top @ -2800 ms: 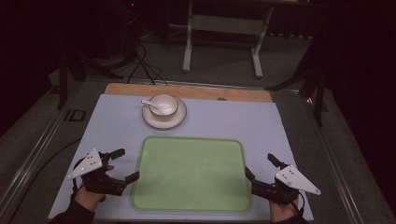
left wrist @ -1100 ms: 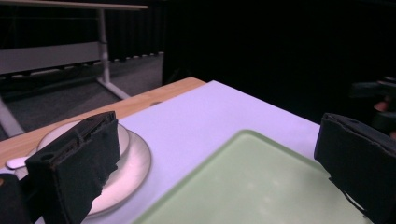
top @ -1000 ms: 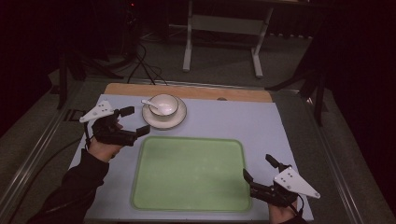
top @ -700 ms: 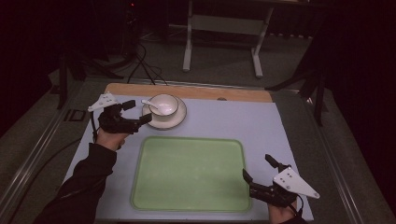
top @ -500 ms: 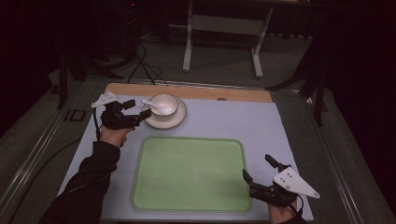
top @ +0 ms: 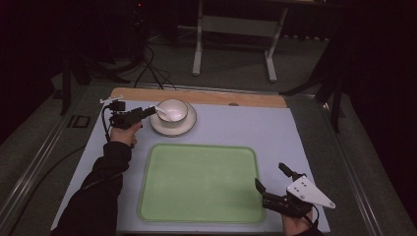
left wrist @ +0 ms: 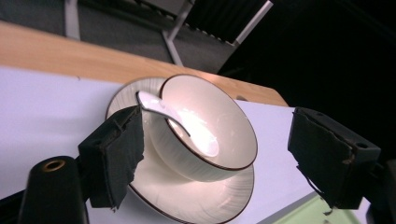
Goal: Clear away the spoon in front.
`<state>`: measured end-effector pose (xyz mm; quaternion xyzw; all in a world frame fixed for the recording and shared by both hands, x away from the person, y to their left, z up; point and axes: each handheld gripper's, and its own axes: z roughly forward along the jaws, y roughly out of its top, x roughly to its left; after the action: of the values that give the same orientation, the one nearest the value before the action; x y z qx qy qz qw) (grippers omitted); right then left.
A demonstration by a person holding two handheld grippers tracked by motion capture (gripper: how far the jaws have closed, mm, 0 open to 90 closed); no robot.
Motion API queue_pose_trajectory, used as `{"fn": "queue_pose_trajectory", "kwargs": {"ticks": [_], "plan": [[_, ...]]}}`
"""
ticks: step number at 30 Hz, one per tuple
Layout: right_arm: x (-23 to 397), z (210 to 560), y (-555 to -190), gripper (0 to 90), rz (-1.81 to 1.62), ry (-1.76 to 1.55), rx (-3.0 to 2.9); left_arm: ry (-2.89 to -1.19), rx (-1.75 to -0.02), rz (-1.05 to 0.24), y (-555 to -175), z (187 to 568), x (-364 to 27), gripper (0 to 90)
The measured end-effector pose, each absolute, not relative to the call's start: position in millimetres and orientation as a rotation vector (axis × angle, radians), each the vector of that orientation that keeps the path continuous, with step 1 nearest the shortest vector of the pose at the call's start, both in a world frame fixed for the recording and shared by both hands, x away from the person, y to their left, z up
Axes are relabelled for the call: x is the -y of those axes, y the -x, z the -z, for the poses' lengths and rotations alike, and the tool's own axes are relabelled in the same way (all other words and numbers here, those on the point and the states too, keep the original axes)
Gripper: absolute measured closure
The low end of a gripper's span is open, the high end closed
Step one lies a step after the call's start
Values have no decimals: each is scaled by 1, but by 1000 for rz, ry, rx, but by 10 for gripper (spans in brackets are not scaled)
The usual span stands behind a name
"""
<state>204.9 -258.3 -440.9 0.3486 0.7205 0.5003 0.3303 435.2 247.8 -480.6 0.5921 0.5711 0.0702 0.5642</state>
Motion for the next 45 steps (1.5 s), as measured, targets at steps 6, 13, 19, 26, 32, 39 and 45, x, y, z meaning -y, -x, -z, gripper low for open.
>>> {"fn": "queue_pose_trajectory", "kwargs": {"ticks": [6,13,19,26,32,39,45], "plan": [[259,441,-205,127,-1309,-913,-1887,-1369,-1400,-147,-445,489,-246,282],[259,441,-206,127,-1313,-919,-1892,-1323,-1448,-147,-456,498,-245,424],[259,442,-207,128,-1312,-926,-1893,-1291,-1471,-137,-465,507,-244,512],[261,443,-208,130,-1310,-941,-1895,-1264,-1472,-134,-472,515,-242,594],[262,443,-209,131,-1315,-945,-1893,-1227,-1478,-108,-479,521,-241,645],[263,443,-209,131,-1321,-948,-1896,-1223,-1440,-104,-480,517,-239,745],[262,443,-209,131,-1324,-944,-1898,-1242,-1401,-113,-476,507,-237,795]]}}
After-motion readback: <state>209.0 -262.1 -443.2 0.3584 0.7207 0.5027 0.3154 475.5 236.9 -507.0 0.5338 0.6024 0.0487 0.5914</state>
